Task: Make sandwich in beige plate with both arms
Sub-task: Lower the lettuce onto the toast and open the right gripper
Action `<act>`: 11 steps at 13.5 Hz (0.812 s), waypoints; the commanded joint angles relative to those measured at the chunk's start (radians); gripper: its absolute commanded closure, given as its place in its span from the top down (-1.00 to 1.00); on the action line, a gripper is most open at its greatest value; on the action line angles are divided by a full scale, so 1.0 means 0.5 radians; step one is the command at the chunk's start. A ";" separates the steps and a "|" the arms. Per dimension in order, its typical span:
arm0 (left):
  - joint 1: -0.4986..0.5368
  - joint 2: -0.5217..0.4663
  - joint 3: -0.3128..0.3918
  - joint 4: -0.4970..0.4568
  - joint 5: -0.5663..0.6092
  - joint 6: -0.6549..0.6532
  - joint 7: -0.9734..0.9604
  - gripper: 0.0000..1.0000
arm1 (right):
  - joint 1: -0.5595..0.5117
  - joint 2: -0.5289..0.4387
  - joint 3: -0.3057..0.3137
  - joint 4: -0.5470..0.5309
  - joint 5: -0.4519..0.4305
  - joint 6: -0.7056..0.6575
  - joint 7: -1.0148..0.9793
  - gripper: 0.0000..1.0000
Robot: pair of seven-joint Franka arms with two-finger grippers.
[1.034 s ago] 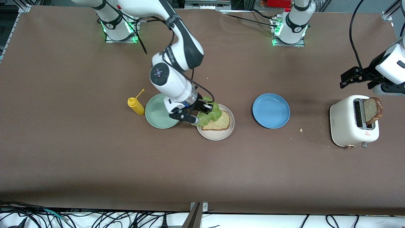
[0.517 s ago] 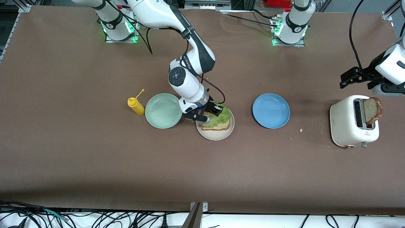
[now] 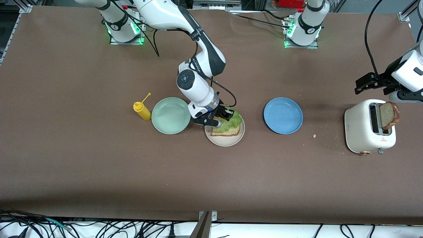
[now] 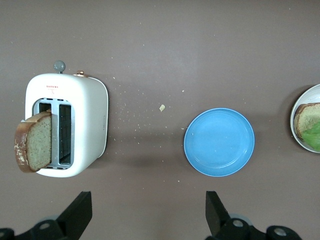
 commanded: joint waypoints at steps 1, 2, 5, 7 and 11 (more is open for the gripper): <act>0.017 0.007 -0.015 -0.008 0.084 0.027 -0.006 1.00 | -0.034 0.028 0.014 0.030 0.035 0.021 -0.174 -0.87; 0.020 0.007 -0.015 -0.008 0.084 0.036 -0.006 1.00 | -0.028 0.034 0.014 0.030 0.041 0.021 -0.174 -0.72; 0.021 0.007 -0.015 -0.008 0.084 0.039 -0.006 1.00 | -0.019 0.040 0.014 0.030 -0.005 0.021 -0.208 1.00; 0.021 0.010 -0.012 -0.008 0.084 0.042 -0.006 1.00 | -0.028 0.025 0.008 0.030 -0.029 0.021 -0.297 1.00; 0.051 0.077 -0.009 -0.011 0.213 0.079 0.010 1.00 | -0.019 -0.030 -0.087 -0.046 -0.038 0.000 -0.334 1.00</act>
